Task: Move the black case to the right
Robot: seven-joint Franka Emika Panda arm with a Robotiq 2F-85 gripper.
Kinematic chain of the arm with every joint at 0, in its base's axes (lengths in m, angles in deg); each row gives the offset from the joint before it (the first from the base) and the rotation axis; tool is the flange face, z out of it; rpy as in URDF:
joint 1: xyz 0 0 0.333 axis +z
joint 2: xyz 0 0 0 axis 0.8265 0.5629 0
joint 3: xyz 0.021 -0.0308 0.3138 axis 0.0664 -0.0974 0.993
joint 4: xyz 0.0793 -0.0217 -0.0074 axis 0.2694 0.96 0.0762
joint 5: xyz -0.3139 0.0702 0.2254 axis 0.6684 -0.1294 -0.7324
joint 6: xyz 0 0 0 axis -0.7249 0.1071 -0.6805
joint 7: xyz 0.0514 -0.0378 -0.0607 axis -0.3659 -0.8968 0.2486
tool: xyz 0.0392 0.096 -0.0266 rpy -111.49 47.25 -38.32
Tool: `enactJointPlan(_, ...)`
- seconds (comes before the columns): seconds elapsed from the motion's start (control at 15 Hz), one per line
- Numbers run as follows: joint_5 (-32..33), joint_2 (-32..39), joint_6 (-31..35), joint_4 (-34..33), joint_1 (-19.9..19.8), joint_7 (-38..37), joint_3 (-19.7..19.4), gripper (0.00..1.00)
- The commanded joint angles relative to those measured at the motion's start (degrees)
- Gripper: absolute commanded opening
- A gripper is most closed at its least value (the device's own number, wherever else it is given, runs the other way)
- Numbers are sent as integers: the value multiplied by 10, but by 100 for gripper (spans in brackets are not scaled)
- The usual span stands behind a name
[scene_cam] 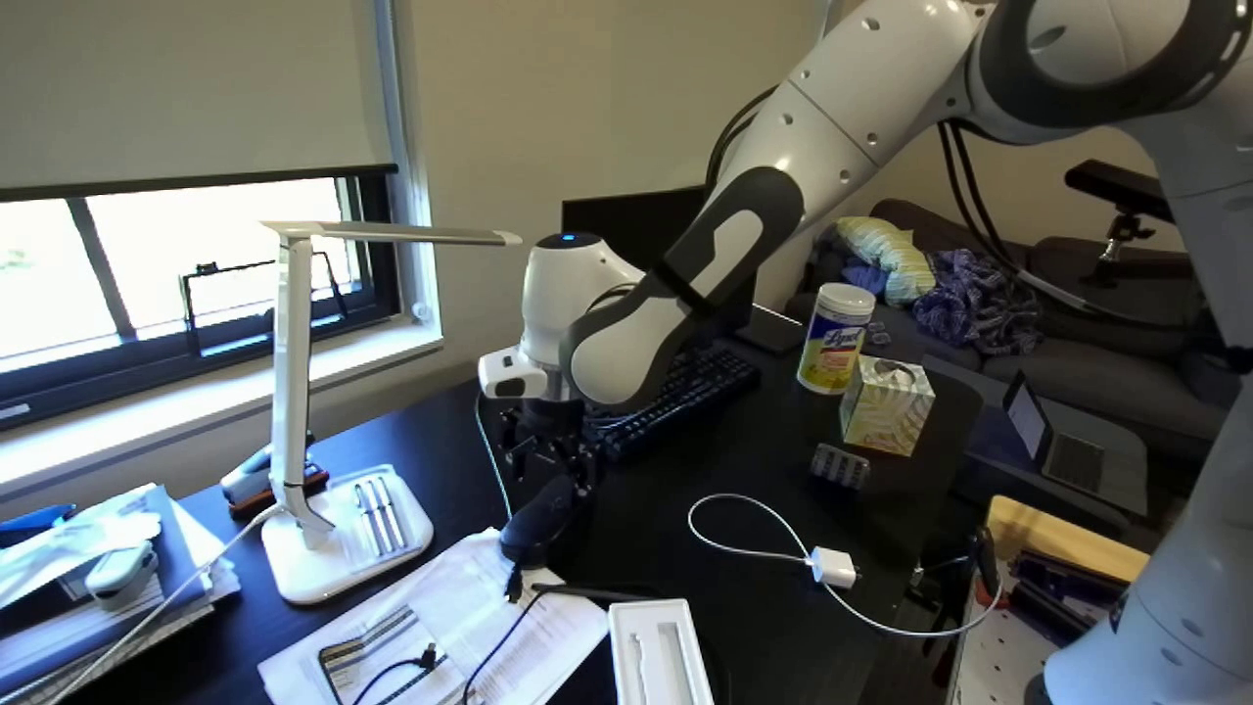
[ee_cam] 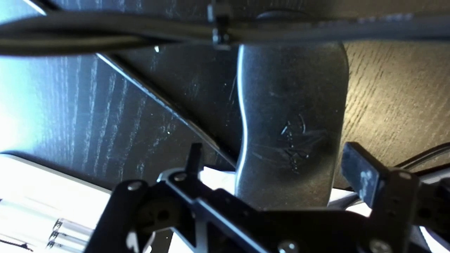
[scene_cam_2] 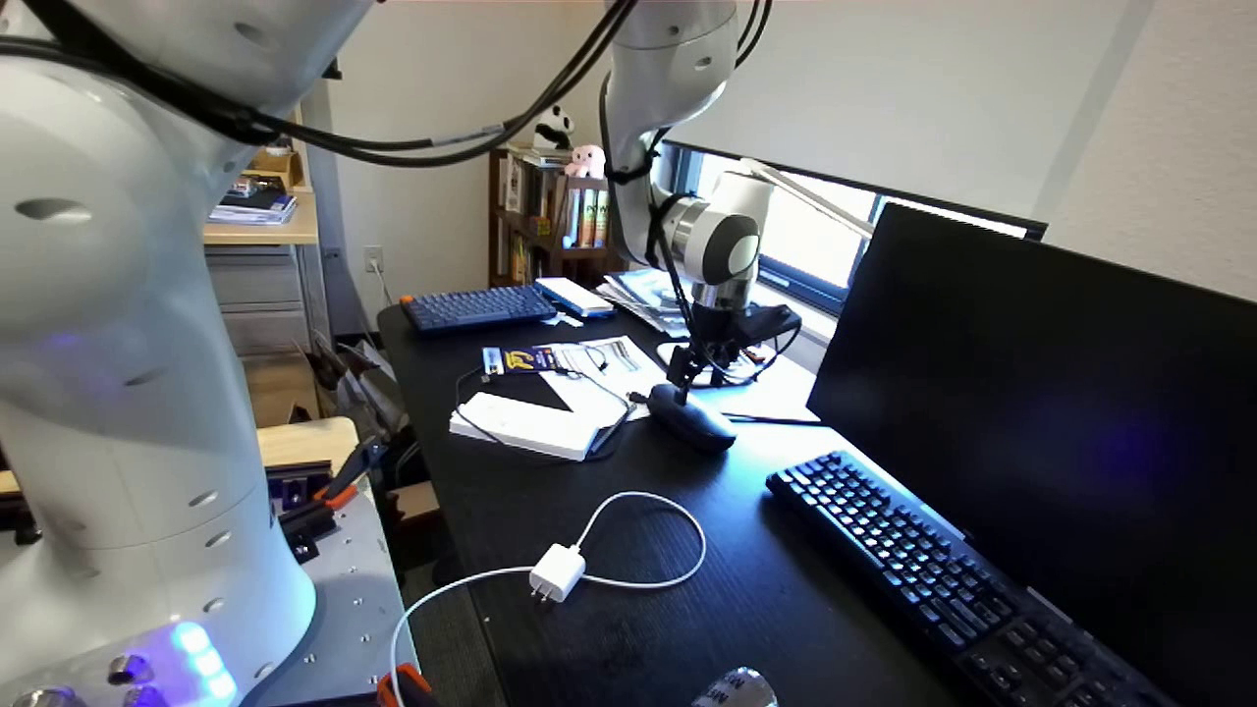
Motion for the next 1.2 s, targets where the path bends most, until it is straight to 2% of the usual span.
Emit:
enactJointPlan(0.0, -10, 2, -3, -5, 10, 6, -10, 100)
enactJointPlan(1.13, -12, 30, -13, -40, 21, 6, -15, 100)
